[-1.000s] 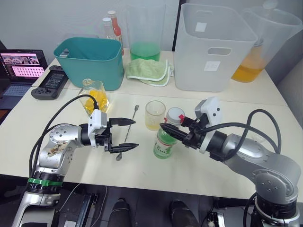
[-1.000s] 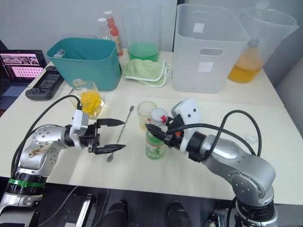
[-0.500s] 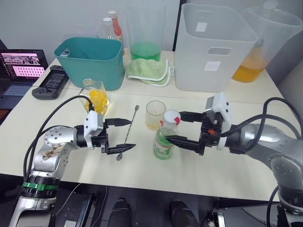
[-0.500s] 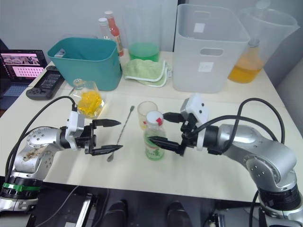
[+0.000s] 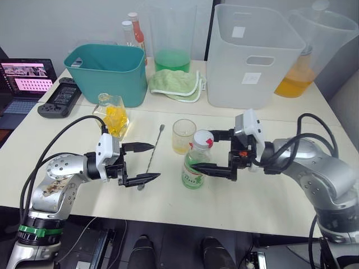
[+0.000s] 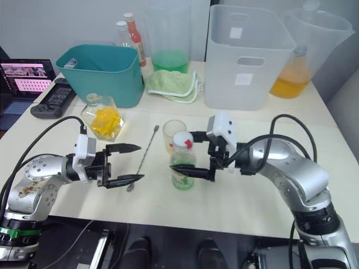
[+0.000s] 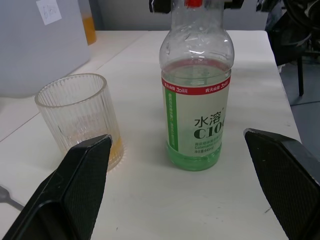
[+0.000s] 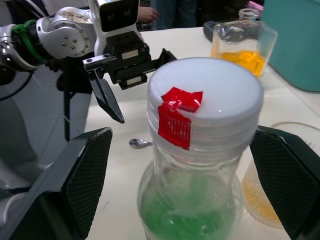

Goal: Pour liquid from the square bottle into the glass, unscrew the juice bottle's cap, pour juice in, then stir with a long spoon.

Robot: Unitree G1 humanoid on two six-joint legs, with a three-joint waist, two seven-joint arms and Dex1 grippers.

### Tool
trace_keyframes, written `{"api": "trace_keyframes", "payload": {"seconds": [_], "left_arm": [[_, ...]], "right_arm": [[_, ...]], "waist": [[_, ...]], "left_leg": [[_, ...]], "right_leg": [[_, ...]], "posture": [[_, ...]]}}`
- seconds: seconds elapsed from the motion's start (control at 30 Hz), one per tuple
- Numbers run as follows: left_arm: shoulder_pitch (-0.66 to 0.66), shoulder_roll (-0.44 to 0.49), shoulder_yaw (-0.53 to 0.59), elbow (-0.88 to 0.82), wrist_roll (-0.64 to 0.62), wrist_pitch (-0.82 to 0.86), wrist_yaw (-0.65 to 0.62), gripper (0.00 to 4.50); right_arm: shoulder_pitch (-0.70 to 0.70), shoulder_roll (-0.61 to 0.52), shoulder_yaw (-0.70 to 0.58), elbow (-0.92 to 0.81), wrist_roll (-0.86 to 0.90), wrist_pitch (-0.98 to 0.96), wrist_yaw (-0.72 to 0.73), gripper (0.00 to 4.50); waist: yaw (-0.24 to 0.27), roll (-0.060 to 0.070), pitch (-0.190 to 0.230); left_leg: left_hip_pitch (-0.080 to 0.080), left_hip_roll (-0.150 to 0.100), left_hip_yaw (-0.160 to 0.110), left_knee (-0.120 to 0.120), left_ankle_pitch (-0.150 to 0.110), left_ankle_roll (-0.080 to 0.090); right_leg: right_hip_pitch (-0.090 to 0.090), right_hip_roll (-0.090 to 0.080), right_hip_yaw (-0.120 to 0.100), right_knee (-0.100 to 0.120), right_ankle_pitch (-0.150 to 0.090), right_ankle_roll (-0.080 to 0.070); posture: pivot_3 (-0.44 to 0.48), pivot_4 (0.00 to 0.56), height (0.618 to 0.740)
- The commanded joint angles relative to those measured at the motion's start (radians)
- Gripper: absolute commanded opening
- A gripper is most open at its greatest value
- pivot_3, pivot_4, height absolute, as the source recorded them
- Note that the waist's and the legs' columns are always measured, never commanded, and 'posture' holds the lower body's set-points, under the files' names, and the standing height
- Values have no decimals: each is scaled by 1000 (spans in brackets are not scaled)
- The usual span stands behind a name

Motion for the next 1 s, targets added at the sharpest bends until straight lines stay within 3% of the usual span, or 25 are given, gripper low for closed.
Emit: {"api": "trace_keyframes", "payload": {"seconds": [0.03,0.23,0.3,0.43,0.67,1.0], "left_arm": [[4,13,31,-40,-26,11,10,4500],[1,10,31,-42,-21,13,14,4500],[1,9,31,-42,-18,9,15,4500],[-11,2,29,-35,-19,7,19,4500],[-48,-8,8,-4,-18,5,-7,4500],[-116,-10,-24,62,-7,4,-64,4500]], "right_arm": [[-30,10,5,32,-29,-36,40,3601],[-36,30,5,60,-46,-45,78,1567],[-32,39,-4,54,-42,-40,76,1201],[-15,56,-39,-9,-4,1,18,1188],[45,117,-94,-202,107,190,-265,1188],[119,160,-104,-338,132,318,-545,1188]], "waist": [[0,0,0],[1,0,0],[0,0,0],[1,0,0],[2,0,0],[1,0,0]], "left_leg": [[0,0,0,0,0,0],[0,0,0,0,0,0],[0,0,0,0,0,0],[0,0,0,0,0,0],[0,0,0,0,0,0],[0,0,0,0,0,0]], "right_leg": [[0,0,0,0,0,0],[0,0,0,0,0,0],[0,0,0,0,0,0],[0,0,0,0,0,0],[0,0,0,1,0,0],[-1,0,0,1,0,0]], "posture": [[0,150,733],[0,150,733],[0,150,733],[0,150,733],[0,150,733],[0,150,733]]}}
